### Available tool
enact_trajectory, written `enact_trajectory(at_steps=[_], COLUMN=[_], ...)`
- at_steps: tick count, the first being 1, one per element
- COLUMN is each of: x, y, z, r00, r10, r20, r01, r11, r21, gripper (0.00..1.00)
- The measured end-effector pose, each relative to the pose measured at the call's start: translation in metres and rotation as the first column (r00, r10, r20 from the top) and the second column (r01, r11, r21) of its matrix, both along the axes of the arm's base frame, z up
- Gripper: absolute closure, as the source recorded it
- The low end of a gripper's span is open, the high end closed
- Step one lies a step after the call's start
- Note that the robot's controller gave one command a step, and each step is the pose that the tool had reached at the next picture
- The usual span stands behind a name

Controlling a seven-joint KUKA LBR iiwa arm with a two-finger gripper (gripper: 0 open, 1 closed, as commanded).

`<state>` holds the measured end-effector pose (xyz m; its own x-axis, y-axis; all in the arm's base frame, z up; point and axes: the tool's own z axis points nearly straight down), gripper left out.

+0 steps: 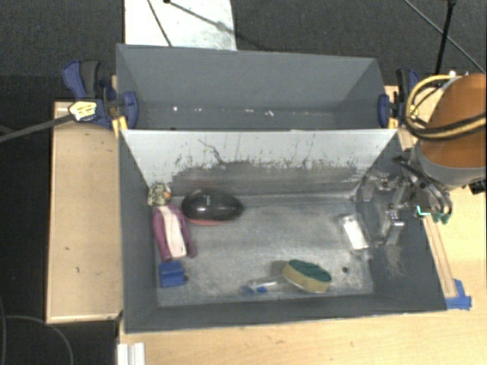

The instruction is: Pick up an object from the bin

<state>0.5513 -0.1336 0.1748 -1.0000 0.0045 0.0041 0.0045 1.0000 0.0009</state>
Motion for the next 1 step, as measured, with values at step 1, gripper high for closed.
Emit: enact_trajectory(at_steps=[1], x=[-0.0381], y=[0.0870], z=[-0.0713], r00=[0.999], r10=[0.044], r20=[-0.002], r01=[-0.044], r11=[0.999], r21=[0.004], gripper=[0.00])
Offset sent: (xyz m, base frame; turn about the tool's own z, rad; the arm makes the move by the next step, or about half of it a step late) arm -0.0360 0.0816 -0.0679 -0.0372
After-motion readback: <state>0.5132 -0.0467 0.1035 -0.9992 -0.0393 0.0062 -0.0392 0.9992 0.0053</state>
